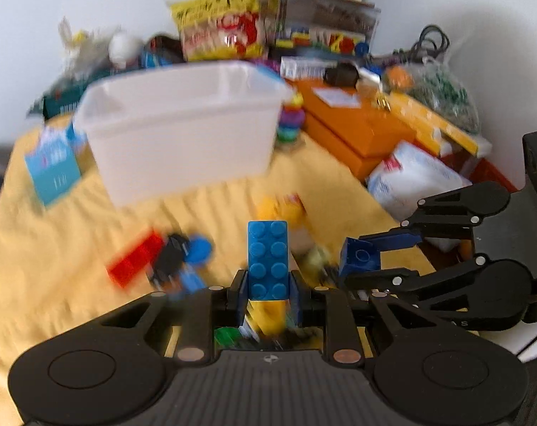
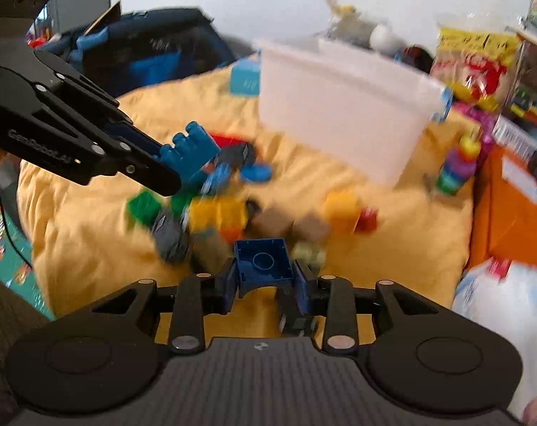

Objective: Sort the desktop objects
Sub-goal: 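Carry both blue bricks over the white bin and open both tools, then move both open tools back over the toy pile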

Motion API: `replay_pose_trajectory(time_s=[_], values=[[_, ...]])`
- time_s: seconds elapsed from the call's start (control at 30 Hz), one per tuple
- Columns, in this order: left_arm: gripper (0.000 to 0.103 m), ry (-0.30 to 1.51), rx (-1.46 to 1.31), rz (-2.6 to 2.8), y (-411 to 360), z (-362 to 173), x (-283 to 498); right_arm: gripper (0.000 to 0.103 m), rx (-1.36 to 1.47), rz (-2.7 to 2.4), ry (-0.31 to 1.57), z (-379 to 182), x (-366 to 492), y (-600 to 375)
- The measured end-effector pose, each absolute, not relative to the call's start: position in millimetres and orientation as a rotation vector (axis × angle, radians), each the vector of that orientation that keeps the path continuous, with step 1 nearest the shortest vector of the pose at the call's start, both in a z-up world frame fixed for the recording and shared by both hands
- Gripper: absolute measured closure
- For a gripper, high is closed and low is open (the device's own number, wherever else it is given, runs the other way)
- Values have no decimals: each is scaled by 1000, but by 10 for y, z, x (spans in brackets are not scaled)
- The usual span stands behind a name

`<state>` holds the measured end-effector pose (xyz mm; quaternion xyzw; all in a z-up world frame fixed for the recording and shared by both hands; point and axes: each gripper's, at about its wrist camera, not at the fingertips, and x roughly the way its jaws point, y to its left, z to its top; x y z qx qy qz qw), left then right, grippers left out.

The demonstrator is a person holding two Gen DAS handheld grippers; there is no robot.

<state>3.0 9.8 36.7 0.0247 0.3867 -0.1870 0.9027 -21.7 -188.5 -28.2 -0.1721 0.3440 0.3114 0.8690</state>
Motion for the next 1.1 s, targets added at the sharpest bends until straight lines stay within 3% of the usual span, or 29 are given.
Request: replay_pose_trajectory(time_s=[0.4, 0.63, 0.67, 0.73, 0.87, 1.0, 1.1], values=[[76, 562, 154, -338, 494, 1080, 1358, 66, -286, 434, 499, 426, 897, -1575], [76, 601, 237, -243, 419, 891, 2095, 66, -168, 291, 531, 527, 1700, -1519], [74, 613, 241, -233, 404, 836, 2132, 66, -161, 274, 549, 492, 1766, -1516], [68, 651, 229, -249, 408, 771, 2167, 51, -153, 230, 589, 407, 1880, -1490], [51, 628, 181, -256, 471, 802, 1946, 53, -129, 254, 573, 395, 1781, -1532], [48, 614, 168, -263, 509, 891, 1644, 52, -113, 272, 529, 473, 1543, -1605], [39, 607, 136, -272, 517, 916, 1301, 51, -106, 306, 525, 493, 1319, -1681]])
